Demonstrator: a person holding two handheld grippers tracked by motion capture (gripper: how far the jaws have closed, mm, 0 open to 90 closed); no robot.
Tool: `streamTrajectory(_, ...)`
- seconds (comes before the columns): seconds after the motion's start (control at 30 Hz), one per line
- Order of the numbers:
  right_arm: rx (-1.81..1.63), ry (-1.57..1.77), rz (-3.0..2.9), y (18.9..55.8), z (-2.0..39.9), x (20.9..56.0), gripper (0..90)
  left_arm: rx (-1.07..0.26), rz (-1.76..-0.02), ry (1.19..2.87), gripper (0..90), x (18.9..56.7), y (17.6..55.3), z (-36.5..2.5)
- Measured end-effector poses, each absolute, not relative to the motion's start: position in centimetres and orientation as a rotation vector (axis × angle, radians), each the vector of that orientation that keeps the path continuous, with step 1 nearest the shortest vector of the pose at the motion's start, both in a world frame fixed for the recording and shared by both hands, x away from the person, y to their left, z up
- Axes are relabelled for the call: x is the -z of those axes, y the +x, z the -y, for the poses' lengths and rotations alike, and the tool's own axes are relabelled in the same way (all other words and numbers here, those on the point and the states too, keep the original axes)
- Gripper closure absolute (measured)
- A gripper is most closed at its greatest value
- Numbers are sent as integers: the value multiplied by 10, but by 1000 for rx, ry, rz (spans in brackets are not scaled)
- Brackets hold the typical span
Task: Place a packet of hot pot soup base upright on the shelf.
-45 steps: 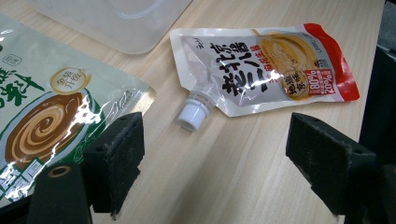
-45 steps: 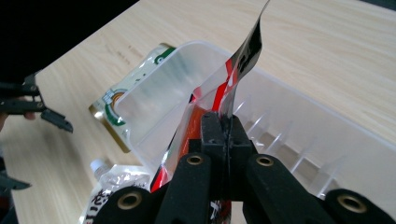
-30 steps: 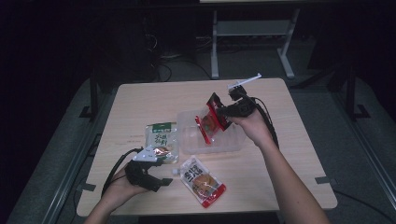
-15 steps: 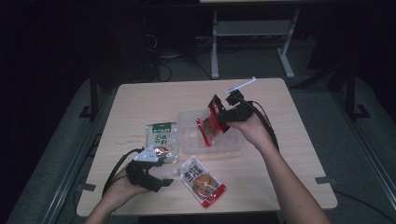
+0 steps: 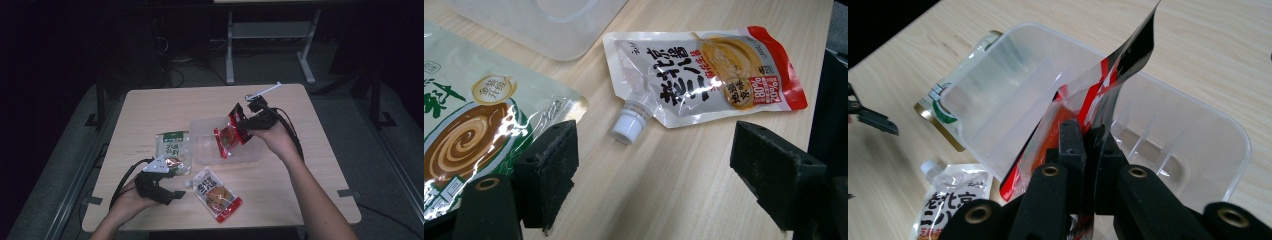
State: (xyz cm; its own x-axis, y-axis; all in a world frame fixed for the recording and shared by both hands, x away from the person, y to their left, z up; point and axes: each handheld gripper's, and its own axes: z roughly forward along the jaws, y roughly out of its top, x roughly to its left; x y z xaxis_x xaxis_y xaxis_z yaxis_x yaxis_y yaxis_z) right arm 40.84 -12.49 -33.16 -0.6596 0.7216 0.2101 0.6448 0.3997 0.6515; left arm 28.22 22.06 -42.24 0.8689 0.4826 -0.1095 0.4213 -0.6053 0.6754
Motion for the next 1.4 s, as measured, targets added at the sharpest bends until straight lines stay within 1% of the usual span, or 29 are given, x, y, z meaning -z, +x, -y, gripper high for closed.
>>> streamTrajectory(0.07,-1127,1245,-2537,407,127,330,823,-108,-649,2301,191,422,282,-220)
streamTrajectory(0.37,-1167,1248,-2524,403,132,323,804,-108,-653,2298,190,422,283,-219)
streamTrajectory(0.47,-1166,1249,-2522,402,135,320,819,-113,-648,2298,190,421,283,-220)
streamTrajectory(0.5,-1167,1248,-2519,401,136,318,873,-112,-649,2296,190,421,283,-220)
streamTrajectory(0.53,-1164,1246,-2515,400,137,318,889,-112,-648,2298,190,421,283,-220)
streamTrajectory(1.03,-1183,1336,-2389,406,137,314,897,-112,-652,2294,190,421,284,-221)
streamTrajectory(1.4,-1075,1289,-2488,404,113,332,895,-107,-644,2294,190,422,283,-219)
